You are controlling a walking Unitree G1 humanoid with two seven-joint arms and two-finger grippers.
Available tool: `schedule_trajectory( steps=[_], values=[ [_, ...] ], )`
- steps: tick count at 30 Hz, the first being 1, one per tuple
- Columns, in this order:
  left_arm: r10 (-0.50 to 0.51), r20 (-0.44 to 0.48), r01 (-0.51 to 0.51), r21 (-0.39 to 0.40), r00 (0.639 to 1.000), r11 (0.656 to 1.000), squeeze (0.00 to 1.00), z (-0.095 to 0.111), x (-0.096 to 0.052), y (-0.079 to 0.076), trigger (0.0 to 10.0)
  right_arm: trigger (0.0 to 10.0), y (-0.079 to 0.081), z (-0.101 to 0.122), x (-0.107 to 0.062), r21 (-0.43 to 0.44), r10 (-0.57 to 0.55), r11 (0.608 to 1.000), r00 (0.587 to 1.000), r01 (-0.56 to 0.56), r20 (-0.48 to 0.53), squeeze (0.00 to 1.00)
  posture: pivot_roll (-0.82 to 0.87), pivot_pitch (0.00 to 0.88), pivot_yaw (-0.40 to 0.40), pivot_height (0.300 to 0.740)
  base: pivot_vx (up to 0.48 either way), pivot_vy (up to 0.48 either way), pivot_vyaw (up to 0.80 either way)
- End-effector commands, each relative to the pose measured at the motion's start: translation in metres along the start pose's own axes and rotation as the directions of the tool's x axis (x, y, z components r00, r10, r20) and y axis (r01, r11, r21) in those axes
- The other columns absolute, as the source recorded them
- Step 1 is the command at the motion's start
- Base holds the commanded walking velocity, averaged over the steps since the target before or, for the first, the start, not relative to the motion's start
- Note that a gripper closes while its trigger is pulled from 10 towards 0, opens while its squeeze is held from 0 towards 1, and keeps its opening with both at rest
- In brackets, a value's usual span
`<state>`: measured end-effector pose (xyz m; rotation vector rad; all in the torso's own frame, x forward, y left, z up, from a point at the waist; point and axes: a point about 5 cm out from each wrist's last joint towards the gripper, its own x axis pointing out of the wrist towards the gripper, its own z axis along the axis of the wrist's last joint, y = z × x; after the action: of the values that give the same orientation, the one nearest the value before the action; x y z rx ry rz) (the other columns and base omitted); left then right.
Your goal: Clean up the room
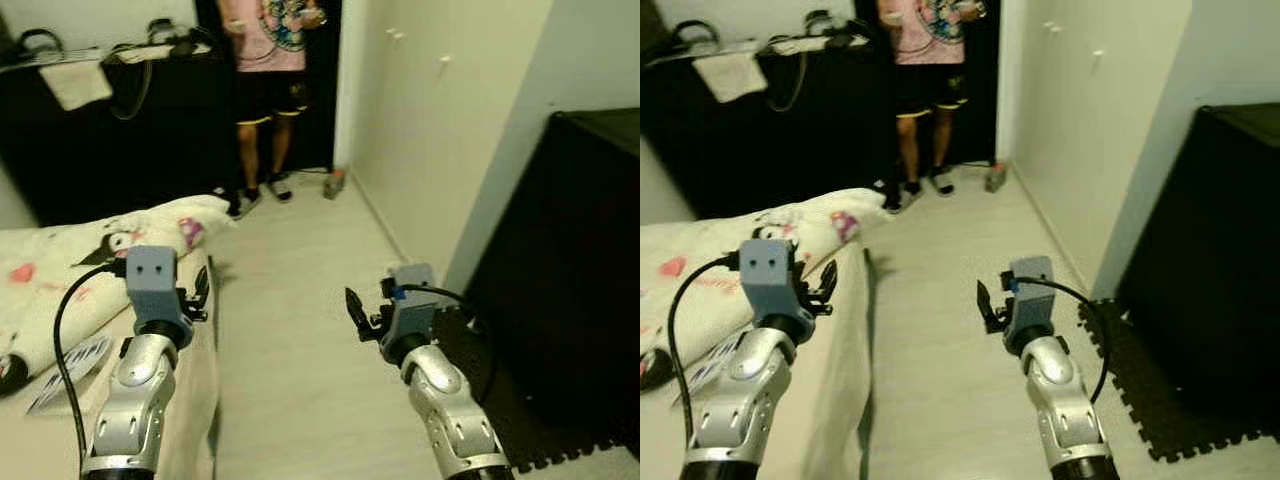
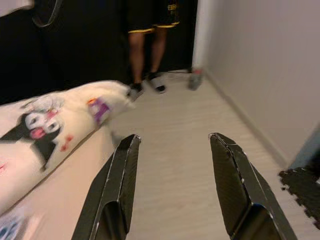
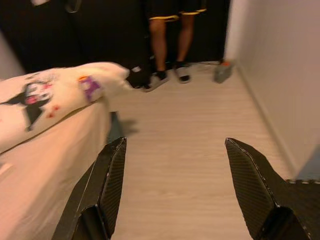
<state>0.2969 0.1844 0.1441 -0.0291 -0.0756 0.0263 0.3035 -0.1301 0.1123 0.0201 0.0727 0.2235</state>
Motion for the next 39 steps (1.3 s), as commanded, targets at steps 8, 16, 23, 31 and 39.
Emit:
schedule_trajectory(
  steps=[8,16,23,31,39],
  values=[
    [-0.003,-0.011,0.003,0.003,1.000,1.000,0.00,-0.0026,-0.0001,0.0003,10.0,10.0,-0.0031,-0.0046,-0.0013,0.000,-0.011,1.000,1.000,0.011,-0.027,0.00,-0.07,0.022,0.021,0.740,0.344,0.000,0.00],
    [-0.007,-0.010,0.007,0.002,1.000,1.000,0.00,-0.0024,0.0005,-0.0004,10.0,10.0,-0.0030,-0.0046,-0.0010,0.002,-0.013,1.000,1.000,0.013,-0.028,0.00,-0.07,0.020,0.023,0.740,0.335,0.000,0.00],
    [-0.006,-0.008,0.006,-0.004,1.000,1.000,0.00,-0.0023,0.0006,-0.0006,10.0,10.0,-0.0032,-0.0047,-0.0009,0.003,-0.013,1.000,1.000,0.013,-0.029,0.00,-0.07,0.020,0.023,0.740,0.319,0.000,0.00],
    [0.003,-0.019,-0.003,0.006,1.000,1.000,0.00,-0.0041,0.0004,-0.0006,10.0,10.0,-0.0033,-0.0047,-0.0010,0.000,-0.012,1.000,0.999,0.012,-0.030,0.00,-0.07,0.023,0.023,0.740,0.000,0.000,0.00],
    [0.009,-0.019,-0.009,0.008,1.000,1.000,0.00,-0.0038,0.0003,0.0010,10.0,10.0,-0.0015,-0.0034,0.0001,-0.024,-0.003,1.000,1.000,0.002,-0.024,0.00,-0.07,0.025,0.024,0.740,0.000,0.000,0.00]
  ],
)
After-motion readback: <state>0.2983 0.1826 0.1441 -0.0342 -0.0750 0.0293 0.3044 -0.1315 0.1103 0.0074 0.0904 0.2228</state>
